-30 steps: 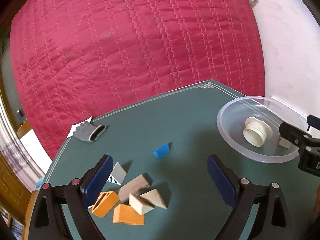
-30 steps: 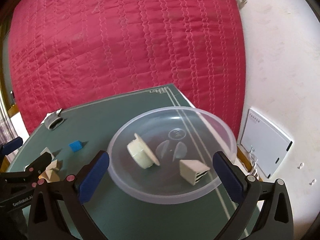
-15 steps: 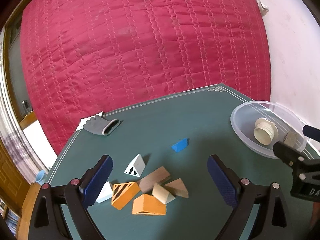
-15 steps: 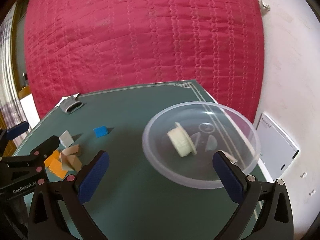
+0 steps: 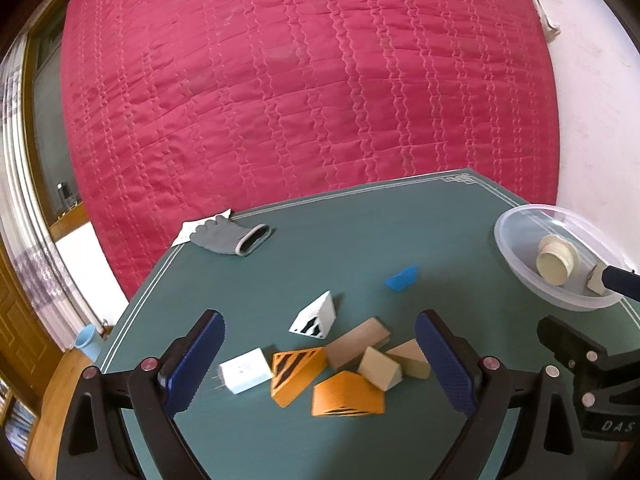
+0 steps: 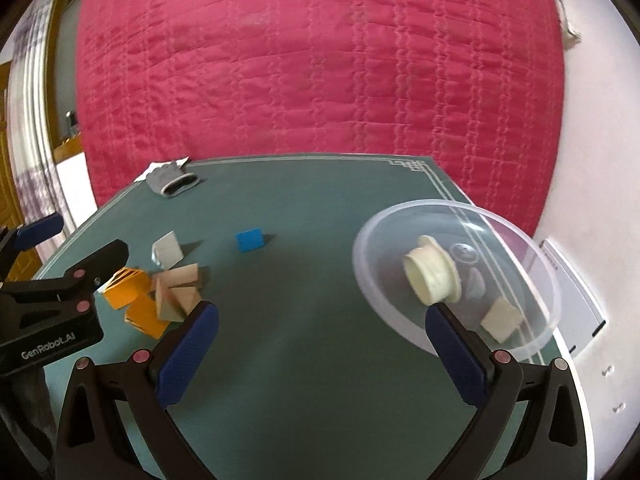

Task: Organize rigid objects
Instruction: 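Withdraw left tool from bowl toward white charger while right tool moves back to blocks, then grasp white charger with left tool while right tool grasps beige wooden triangle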

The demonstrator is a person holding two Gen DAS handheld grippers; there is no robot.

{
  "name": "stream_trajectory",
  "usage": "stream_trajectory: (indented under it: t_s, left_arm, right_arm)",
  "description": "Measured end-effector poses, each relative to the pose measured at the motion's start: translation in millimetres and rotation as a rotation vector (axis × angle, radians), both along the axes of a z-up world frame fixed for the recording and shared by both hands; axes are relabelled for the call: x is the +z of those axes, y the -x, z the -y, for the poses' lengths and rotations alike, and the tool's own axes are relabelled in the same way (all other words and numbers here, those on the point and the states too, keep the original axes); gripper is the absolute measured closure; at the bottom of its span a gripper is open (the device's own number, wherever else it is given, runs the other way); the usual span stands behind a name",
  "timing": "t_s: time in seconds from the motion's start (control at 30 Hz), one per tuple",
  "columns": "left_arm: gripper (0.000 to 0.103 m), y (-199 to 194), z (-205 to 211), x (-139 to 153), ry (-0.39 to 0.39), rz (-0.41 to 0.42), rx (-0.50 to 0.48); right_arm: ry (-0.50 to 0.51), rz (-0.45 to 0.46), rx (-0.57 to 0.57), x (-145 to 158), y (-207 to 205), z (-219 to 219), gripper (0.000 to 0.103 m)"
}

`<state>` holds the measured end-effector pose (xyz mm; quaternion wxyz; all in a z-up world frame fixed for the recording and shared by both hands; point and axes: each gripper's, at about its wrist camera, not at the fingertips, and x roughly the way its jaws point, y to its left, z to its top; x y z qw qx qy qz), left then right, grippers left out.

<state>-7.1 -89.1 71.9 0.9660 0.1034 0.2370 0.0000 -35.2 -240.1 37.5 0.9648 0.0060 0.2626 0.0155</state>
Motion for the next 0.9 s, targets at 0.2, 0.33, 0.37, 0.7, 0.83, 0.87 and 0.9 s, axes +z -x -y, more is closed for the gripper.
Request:
stream_trajectory:
  t_s: [0.2, 0.33, 0.37, 0.7, 0.83, 0.87, 0.9]
  left_arm:
    - [0.004, -6, -14, -4, -0.005, -0.012, 0.025]
    - [0.004, -12, -25, -9, -0.014, -0.028, 0.041]
    - [0.004, -14, -28, -10, -0.016, -0.035, 0.047]
    - [0.004, -39, -78, -29, 0.001, -0.128, 0.126]
    - [0.004, -44, -93, -37, 0.014, -0.162, 0.137]
    - [0.004, -46, -97, -40, 0.021, -0.174, 0.138]
    - [0.004, -47, -100, -42, 0.029, -0.183, 0.139]
  right_arm:
    - [0.018, -0.036, 0.075, -7, -12, -23, 0.000]
    - [-0.006, -0.072, 0.129, -14, -22, -33, 0.000]
    - [-0.015, -0.083, 0.142, -16, -25, -35, 0.000]
    - [-0.075, -0.171, 0.266, -29, -49, -57, 0.000]
    - [-0.068, -0.191, 0.298, -33, -60, -70, 0.000]
    - [-0.061, -0.194, 0.299, -34, -62, -73, 0.000]
    - [-0.051, -0.197, 0.296, -35, -65, -75, 0.001]
